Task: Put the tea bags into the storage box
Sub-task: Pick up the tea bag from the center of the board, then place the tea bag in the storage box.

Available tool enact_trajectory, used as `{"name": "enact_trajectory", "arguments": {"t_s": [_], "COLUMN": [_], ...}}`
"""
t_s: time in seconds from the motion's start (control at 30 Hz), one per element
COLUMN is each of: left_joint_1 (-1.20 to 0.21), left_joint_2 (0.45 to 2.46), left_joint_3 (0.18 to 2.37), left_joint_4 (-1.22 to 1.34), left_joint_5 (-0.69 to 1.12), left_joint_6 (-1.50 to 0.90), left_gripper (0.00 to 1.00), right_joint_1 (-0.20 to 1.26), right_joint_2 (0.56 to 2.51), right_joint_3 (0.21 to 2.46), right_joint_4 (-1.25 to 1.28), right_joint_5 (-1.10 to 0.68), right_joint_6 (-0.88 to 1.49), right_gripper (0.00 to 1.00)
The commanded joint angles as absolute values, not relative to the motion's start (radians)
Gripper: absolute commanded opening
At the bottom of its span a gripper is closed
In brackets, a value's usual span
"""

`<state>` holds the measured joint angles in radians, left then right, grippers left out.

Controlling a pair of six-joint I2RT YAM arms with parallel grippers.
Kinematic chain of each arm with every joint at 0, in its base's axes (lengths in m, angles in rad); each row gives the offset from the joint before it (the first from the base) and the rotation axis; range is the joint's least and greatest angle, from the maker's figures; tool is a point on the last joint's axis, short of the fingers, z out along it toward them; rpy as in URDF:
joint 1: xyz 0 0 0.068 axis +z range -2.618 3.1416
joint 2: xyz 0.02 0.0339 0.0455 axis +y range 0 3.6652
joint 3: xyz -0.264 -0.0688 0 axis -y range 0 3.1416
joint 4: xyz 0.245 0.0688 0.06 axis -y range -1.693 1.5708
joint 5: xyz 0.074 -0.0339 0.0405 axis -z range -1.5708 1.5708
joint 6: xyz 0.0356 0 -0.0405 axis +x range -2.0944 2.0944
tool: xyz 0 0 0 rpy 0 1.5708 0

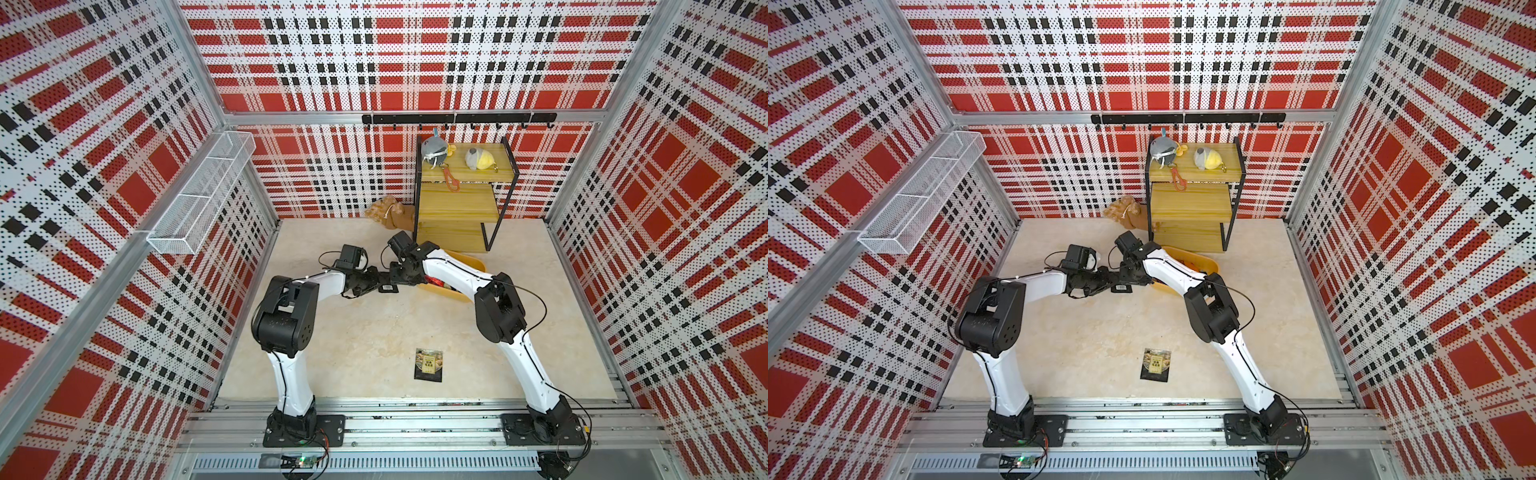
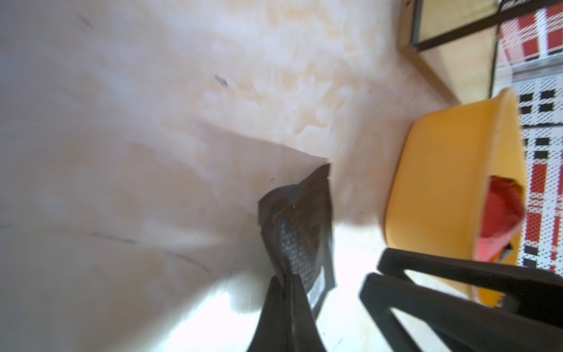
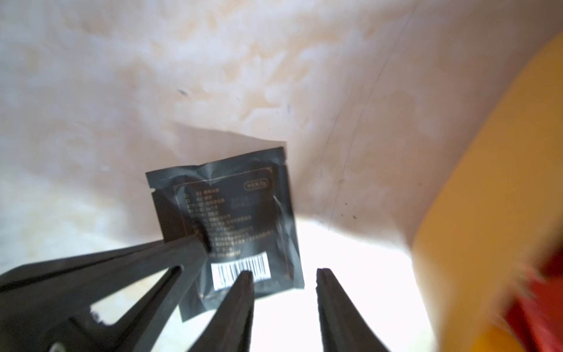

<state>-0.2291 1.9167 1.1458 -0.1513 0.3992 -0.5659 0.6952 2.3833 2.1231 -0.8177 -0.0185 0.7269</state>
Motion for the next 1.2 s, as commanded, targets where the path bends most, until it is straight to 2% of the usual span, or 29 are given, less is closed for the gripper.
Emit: {"name": "enact_trajectory", "arguments": {"t_s": [0.0,0.13,0.23,0.7,0.9,1.17], "left_joint_1": [-0.218,-0.23,-0.282,-0.467,-0.512,-0.526], "left_joint_2": [1.829,1.772,1.756,1.88,2.017,2.116], "left_joint_3": [1.153,1.175,1.216,1.451,1.557,1.618], "left_joint_4": [-0.196,-0.222,-0.248,-0.197,-0.193,-0.151], "left_joint_5": [0.391,0.391,0.39,0.399,0.418,0.428], "left_joint_6": [-0.534,-0.542,-0.549,-0.671,-0.685,-0.715], "left_gripper": [0.0,0.0,0.0,0.0,0.0,0.0], "right_joint_1": [0.692,0.692,0.691,0.597,0.572,0.572], "right_joint_2": [2.257,2.172,2.079,1.505,1.412,1.359], "right_joint_3": [2.127,2.099,2.02,1.306,1.169,1.049], "right_joint_4": [-0.813,-0.809,-0.8,-0.705,-0.715,-0.693], "right_joint_5": [0.023,0.051,0.093,0.165,0.143,0.111], "right_joint_6": [0.726,0.737,0.748,0.85,0.872,0.873], "right_gripper": [0.47,0.57,0.6,0.62,0.64,0.63]}}
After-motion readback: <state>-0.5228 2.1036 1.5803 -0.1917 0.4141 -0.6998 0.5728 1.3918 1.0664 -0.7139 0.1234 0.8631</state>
